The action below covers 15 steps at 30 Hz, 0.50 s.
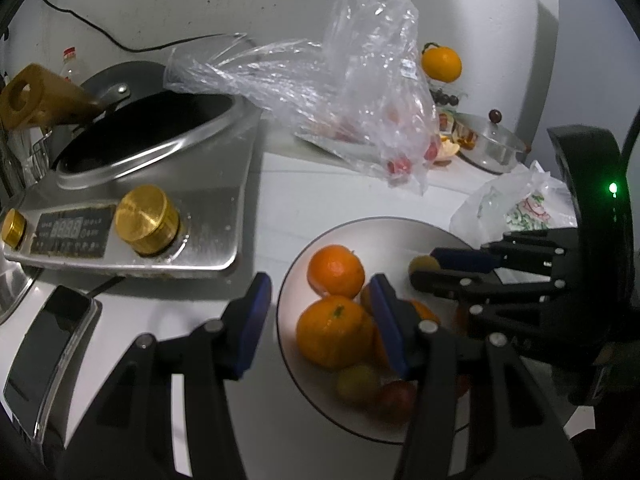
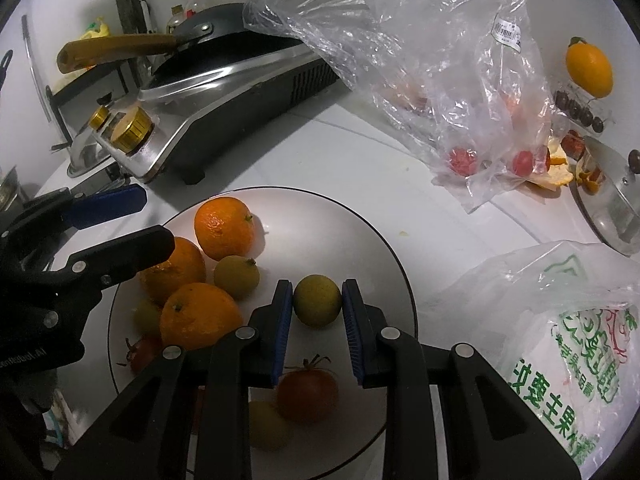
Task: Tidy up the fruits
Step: 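Lower the yellow fruit onto the plate and open the right gripper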
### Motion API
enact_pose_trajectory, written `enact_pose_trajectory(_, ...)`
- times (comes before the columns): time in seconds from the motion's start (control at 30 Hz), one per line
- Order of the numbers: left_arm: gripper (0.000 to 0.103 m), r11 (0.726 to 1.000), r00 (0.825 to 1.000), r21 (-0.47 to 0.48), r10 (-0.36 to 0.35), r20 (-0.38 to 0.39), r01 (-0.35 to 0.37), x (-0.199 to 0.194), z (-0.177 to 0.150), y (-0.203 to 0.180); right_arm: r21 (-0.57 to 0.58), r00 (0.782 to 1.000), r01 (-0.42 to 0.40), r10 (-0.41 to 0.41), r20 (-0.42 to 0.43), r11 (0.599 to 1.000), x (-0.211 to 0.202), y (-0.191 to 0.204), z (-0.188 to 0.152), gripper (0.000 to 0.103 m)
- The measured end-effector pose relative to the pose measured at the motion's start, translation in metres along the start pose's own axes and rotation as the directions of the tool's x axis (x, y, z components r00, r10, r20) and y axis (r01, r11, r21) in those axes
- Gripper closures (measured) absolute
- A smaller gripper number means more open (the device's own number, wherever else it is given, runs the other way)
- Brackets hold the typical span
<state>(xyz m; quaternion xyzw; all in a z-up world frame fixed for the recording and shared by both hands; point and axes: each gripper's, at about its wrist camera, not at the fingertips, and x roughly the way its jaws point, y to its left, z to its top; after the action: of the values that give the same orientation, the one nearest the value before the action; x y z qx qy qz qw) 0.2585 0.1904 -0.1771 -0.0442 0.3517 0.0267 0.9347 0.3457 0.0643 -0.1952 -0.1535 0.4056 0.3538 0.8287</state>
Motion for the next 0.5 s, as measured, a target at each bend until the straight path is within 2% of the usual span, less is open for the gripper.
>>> enact_pose_trajectory(0.5, 0.050, 1.000, 1.000, 0.006, -0.001, 0.020, 0.001, -0.014, -0.002, -0.009, 0.000, 0.999, 0.019, -0.019, 0.030, 1.000, -0.020, 0.004, -0.003, 0.076)
